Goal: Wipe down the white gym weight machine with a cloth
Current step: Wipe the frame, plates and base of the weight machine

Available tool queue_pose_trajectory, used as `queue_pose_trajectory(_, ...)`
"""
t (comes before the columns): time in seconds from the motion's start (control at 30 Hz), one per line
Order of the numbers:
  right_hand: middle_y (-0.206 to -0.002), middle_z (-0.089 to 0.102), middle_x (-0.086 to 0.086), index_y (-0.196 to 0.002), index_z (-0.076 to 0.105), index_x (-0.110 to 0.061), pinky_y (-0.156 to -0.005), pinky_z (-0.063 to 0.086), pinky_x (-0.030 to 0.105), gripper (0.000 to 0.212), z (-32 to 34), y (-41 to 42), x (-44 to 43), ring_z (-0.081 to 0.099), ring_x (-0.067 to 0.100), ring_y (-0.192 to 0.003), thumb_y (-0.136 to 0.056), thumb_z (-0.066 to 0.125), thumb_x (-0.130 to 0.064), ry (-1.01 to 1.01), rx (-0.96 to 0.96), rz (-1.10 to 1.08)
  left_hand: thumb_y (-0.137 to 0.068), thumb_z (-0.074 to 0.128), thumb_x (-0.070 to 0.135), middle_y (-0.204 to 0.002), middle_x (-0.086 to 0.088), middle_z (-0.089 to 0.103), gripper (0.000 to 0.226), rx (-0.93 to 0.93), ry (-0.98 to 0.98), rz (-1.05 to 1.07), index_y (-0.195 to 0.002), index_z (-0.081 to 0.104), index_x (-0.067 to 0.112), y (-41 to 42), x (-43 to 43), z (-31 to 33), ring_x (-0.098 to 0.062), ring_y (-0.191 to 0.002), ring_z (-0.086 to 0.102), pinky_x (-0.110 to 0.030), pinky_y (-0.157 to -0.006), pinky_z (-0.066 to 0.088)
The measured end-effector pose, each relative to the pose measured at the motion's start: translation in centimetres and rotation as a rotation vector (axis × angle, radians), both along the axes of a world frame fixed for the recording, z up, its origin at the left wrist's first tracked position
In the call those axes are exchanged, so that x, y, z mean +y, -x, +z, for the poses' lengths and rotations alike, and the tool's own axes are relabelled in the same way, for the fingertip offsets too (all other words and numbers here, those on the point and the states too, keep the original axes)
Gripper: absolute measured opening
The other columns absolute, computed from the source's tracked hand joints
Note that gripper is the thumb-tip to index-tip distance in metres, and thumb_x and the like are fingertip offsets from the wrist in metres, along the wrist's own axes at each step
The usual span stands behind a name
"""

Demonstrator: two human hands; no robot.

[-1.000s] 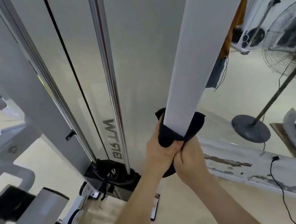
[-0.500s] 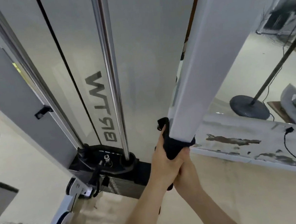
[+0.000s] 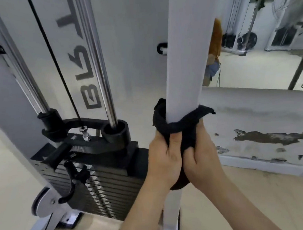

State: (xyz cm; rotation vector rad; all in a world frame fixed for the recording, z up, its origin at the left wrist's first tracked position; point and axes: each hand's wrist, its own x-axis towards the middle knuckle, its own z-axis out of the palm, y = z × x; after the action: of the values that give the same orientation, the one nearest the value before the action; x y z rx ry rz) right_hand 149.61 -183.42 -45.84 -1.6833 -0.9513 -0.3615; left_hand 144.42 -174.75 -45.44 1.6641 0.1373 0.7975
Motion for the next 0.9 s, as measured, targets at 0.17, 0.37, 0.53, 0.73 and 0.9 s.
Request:
queue_pose_trajectory(0.17,-0.096,0.057,-0.025,-0.128,0.049,-0.012,-0.075,0.041,0.008,0.053,-7.5,0.8,-0.7,0.055,-0.008,-0.087,-0.077,0.033,-0.015,0.015,0.084,0.007,-0.071,0.025,0.088,-0.092,0.017,0.067,0.075,0.262,-0.243,0.046,-0.116,0.048,0.033,1.8,0.3,-6.6,0.001,-0.088,0.063,-0.02,-0.076,0.05)
queue_pose_trajectory(0.37,-0.082,0.054,-0.01,-0.078,0.051,-0.033,-0.055,0.042,0.027,0.009,-7.7,0.9,-4.9,0.054,0.016,-0.073,-0.072,0.052,-0.039,0.628,-0.08,-0.273,-0.097,0.041,0.048,-0.1,0.01,0.065,0.04,0.338,-0.301,0.062,-0.129,0.039,0.025,3.2,-0.6,-10.3,-0.01,-0.092,0.064,-0.025,-0.074,0.05)
queue_pose_trajectory(0.53,-0.081,0.051,-0.012,-0.087,0.04,-0.04,-0.05,0.05,0.027,0.032,-7.2,2.4,-3.5,0.063,0.016,-0.062,-0.067,0.066,-0.044,0.112,0.312,0.004,-0.098,0.045,0.017,-0.103,0.011,0.062,0.034,0.407,-0.313,0.075,-0.12,0.038,0.042,3.9,-1.2,-15.8,-0.013,-0.097,0.064,-0.016,-0.072,0.048)
queue_pose_trajectory(0.73,-0.084,0.057,-0.003,-0.077,0.051,-0.023,-0.074,0.054,0.039,0.026,-17.7,1.2,-3.7,0.06,0.016,-0.079,-0.08,0.072,-0.039,0.337,0.24,-0.089,-0.103,0.036,0.022,-0.117,-0.007,0.061,0.044,0.847,-0.641,0.147,-0.143,0.023,0.007,5.9,-2.7,-24.8,-0.024,-0.1,0.063,-0.03,-0.08,0.047)
queue_pose_trajectory(0.9,-0.102,0.061,0.01,-0.102,0.051,-0.009,-0.065,0.058,0.032,0.038,-22.4,1.7,-5.4,0.069,0.021,-0.077,-0.081,0.078,-0.024,0.471,1.105,0.258,-0.103,0.038,0.027,-0.106,-0.002,0.066,0.023,0.852,-0.816,0.225,-0.119,0.05,0.016,6.7,-1.7,-22.8,-0.02,-0.093,0.063,-0.032,-0.076,0.049)
